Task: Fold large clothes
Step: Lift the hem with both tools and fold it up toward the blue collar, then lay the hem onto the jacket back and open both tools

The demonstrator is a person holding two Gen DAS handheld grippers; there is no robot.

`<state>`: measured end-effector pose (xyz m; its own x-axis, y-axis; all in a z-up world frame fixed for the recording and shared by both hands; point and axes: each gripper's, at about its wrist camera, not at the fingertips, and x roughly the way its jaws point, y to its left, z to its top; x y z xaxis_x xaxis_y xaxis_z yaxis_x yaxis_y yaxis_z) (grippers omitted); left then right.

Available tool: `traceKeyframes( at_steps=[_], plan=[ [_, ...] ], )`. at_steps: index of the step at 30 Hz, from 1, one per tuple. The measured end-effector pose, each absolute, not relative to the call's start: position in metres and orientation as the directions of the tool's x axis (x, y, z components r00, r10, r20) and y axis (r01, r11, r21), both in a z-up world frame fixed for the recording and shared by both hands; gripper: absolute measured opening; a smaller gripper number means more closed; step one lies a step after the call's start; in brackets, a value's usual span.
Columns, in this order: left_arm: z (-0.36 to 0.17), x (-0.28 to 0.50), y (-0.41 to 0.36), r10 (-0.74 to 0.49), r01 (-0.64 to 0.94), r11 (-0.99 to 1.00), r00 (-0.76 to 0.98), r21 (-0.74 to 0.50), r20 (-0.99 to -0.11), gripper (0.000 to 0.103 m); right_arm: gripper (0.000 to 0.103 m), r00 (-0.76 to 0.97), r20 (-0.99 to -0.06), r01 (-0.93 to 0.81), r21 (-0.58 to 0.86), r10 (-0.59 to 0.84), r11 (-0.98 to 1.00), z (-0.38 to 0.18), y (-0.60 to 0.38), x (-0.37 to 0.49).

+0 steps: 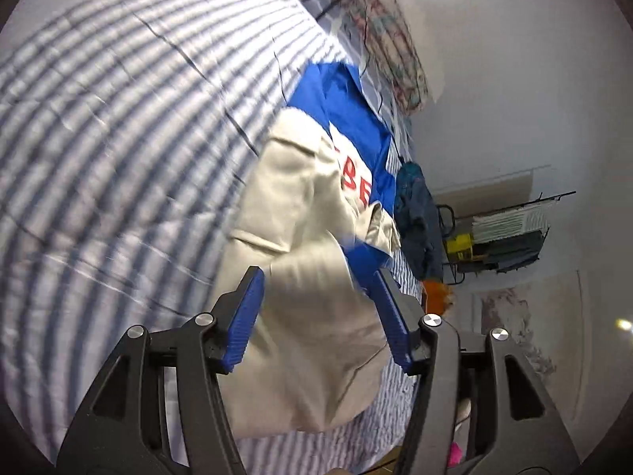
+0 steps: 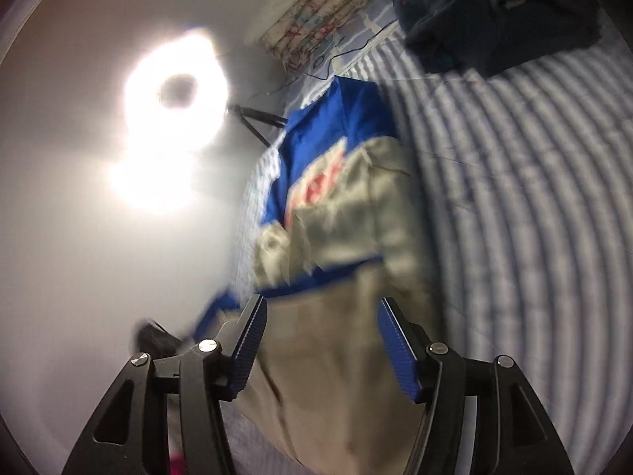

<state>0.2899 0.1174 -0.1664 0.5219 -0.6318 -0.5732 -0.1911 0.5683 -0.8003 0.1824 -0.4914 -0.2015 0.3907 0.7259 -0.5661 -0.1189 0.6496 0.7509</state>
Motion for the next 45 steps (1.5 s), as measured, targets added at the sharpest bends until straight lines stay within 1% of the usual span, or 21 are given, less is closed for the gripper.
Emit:
traceKeyframes(
  at_steps=[4, 9, 11, 14, 15, 17, 19, 23, 25, 26, 27, 28, 30, 34, 35, 37, 38, 39, 41, 42, 45],
  plan=[
    [-0.175, 0.264, 0.117, -0.601, -0.129, 0.662, 0.497, -0.738, -0.626, 0.057, 0.061, 0.343, -0.652, -0.157, 0.670, 0.676, 0.725, -0.221, -0.494, 0.133],
    [-0.206, 0.245, 0.089, -0.639, -0.091, 0.688, 0.394, -0.720, -0.660, 0.057, 0.052, 0.300, -0.657, -0.203, 0.665, 0.692, 0.719, -0.239, -0.478, 0.104],
    [-0.211, 0.241, 0.079, -0.623, -0.081, 0.711, 0.389, -0.699, -0.679, 0.049, 0.049, 0.305, -0.684, -0.216, 0.628, 0.663, 0.748, -0.240, -0.469, 0.101],
    [-0.212, 0.239, 0.070, -0.627, -0.049, 0.718, 0.389, -0.694, -0.675, 0.017, 0.030, 0.329, -0.710, -0.237, 0.576, 0.623, 0.782, -0.234, -0.460, 0.099],
    [-0.210, 0.237, 0.069, -0.637, -0.050, 0.708, 0.385, -0.705, -0.668, 0.013, 0.021, 0.345, -0.711, -0.241, 0.564, 0.613, 0.790, -0.229, -0.459, 0.098],
    [-0.202, 0.229, 0.071, -0.684, -0.049, 0.654, 0.387, -0.755, -0.618, 0.010, 0.009, 0.375, -0.709, -0.259, 0.538, 0.597, 0.802, -0.219, -0.459, 0.091],
    [-0.199, 0.223, 0.075, -0.681, -0.055, 0.652, 0.395, -0.756, -0.616, 0.009, 0.005, 0.400, -0.697, -0.280, 0.525, 0.595, 0.804, -0.210, -0.463, 0.078],
    [-0.216, 0.223, 0.072, -0.608, -0.071, 0.743, 0.344, -0.665, -0.716, 0.014, 0.002, 0.367, -0.759, -0.282, 0.460, 0.537, 0.842, -0.227, -0.464, 0.068],
    [-0.213, 0.226, 0.072, -0.609, -0.062, 0.740, 0.362, -0.670, -0.706, 0.021, 0.010, 0.378, -0.745, -0.278, 0.475, 0.550, 0.835, -0.224, -0.467, 0.073],
    [-0.208, 0.228, 0.072, -0.597, -0.057, 0.747, 0.379, -0.662, -0.707, 0.026, 0.023, 0.392, -0.736, -0.274, 0.479, 0.552, 0.834, -0.221, -0.468, 0.077],
    [-0.203, 0.231, 0.073, -0.585, -0.052, 0.755, 0.395, -0.653, -0.708, 0.036, 0.044, 0.420, -0.727, -0.270, 0.472, 0.544, 0.839, -0.216, -0.471, 0.081],
    [-0.195, 0.235, 0.075, -0.563, -0.044, 0.770, 0.424, -0.637, -0.710, 0.044, 0.048, 0.439, -0.723, -0.273, 0.459, 0.534, 0.846, -0.212, -0.473, 0.081],
    [-0.186, 0.246, 0.077, -0.548, -0.041, 0.775, 0.454, -0.631, -0.702, 0.047, 0.056, 0.455, -0.717, -0.287, 0.444, 0.528, 0.849, -0.205, -0.474, 0.095],
    [-0.176, 0.283, 0.071, -0.508, -0.026, 0.802, 0.494, -0.596, -0.705, 0.052, 0.061, 0.446, -0.711, -0.297, 0.456, 0.544, 0.839, -0.204, -0.465, 0.131],
    [-0.180, 0.292, 0.067, -0.504, -0.013, 0.813, 0.488, -0.583, -0.713, 0.052, 0.060, 0.438, -0.720, -0.285, 0.458, 0.539, 0.842, -0.208, -0.462, 0.141],
    [-0.184, 0.306, 0.061, -0.541, 0.004, 0.799, 0.443, -0.602, -0.715, 0.021, 0.022, 0.421, -0.733, -0.253, 0.470, 0.534, 0.845, -0.217, -0.452, 0.159],
    [-0.183, 0.307, 0.063, -0.554, 0.006, 0.785, 0.455, -0.620, -0.697, 0.021, 0.015, 0.428, -0.735, -0.243, 0.466, 0.526, 0.850, -0.215, -0.450, 0.162],
    [-0.180, 0.307, 0.065, -0.549, 0.019, 0.786, 0.484, -0.618, -0.682, 0.021, 0.011, 0.461, -0.715, -0.273, 0.450, 0.526, 0.851, -0.205, -0.448, 0.157],
    [-0.198, 0.322, 0.060, -0.483, 0.026, 0.845, 0.467, -0.534, -0.741, 0.024, 0.009, 0.513, -0.683, -0.348, 0.388, 0.520, 0.854, -0.193, -0.443, 0.149],
    [-0.212, 0.330, 0.057, -0.461, 0.006, 0.860, 0.439, -0.511, -0.771, 0.029, 0.009, 0.520, -0.685, -0.355, 0.371, 0.511, 0.858, -0.194, -0.441, 0.151],
    [-0.223, 0.332, 0.054, -0.459, 0.025, 0.864, 0.450, -0.503, -0.766, 0.035, 0.012, 0.467, -0.778, -0.325, 0.291, 0.420, 0.900, -0.223, -0.430, 0.164]
  ],
)
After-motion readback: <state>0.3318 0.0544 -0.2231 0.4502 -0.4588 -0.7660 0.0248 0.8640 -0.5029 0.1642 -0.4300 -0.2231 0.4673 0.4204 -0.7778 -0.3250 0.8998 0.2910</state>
